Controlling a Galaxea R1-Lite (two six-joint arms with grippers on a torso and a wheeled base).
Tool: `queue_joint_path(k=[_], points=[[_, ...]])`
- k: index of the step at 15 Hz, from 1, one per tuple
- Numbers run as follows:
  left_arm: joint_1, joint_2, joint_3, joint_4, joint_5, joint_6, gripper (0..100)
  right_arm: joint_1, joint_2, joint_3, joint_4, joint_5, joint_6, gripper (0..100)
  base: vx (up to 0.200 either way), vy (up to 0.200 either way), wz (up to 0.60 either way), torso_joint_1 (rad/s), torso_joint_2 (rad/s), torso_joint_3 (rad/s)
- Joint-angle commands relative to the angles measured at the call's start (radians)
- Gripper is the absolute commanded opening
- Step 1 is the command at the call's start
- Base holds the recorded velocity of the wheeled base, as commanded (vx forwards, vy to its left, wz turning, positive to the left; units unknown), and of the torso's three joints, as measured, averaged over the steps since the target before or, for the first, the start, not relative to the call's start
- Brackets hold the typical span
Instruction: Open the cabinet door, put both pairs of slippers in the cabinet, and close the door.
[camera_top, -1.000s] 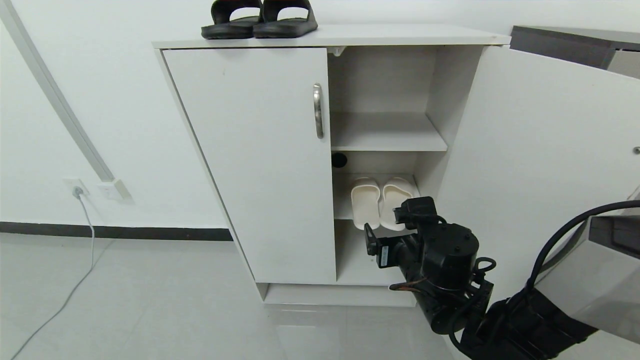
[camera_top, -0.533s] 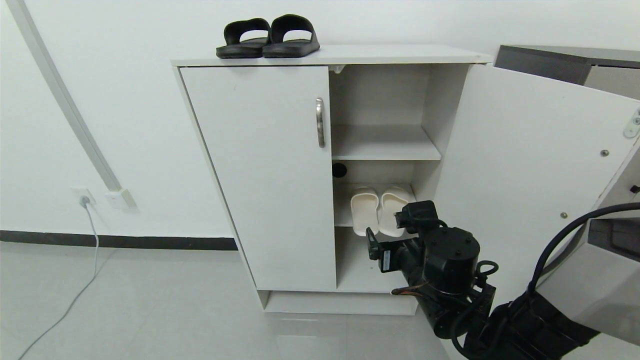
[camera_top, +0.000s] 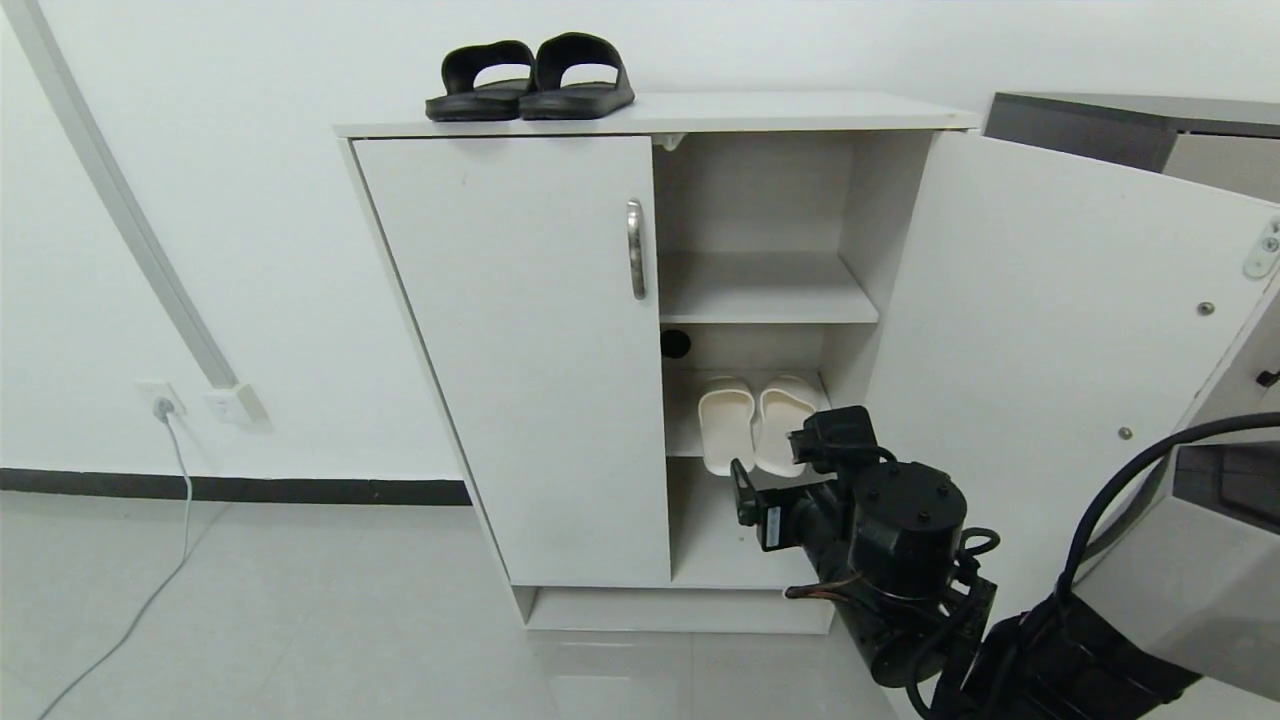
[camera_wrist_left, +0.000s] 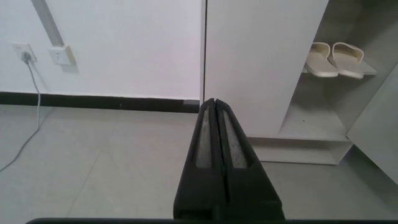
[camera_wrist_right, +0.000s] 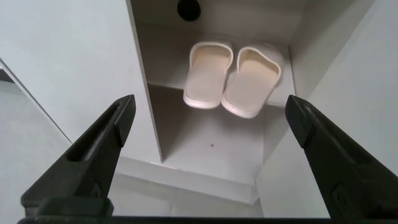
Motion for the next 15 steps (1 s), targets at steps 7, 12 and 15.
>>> queue_joint_path(k=[7,12,15], points=[[0.000,0.001,0.000,0.000,0.002,-0.001,0,-0.031,0.016,0.015,-0.012,0.009,-0.012,100,0.000,0.200,0.00,0.003,0.00,0.003],[0.000,0.001,0.000,0.000,0.002,-0.002,0,-0.038,0.042,0.026,-0.060,0.026,-0.047,100,0.000,0.200,0.00,0.002,0.00,0.006],[0.000,0.001,0.000,0.000,0.002,-0.002,0,-0.038,0.049,0.040,-0.092,0.039,-0.058,100,0.000,0.200,0.00,-0.001,0.00,0.004]])
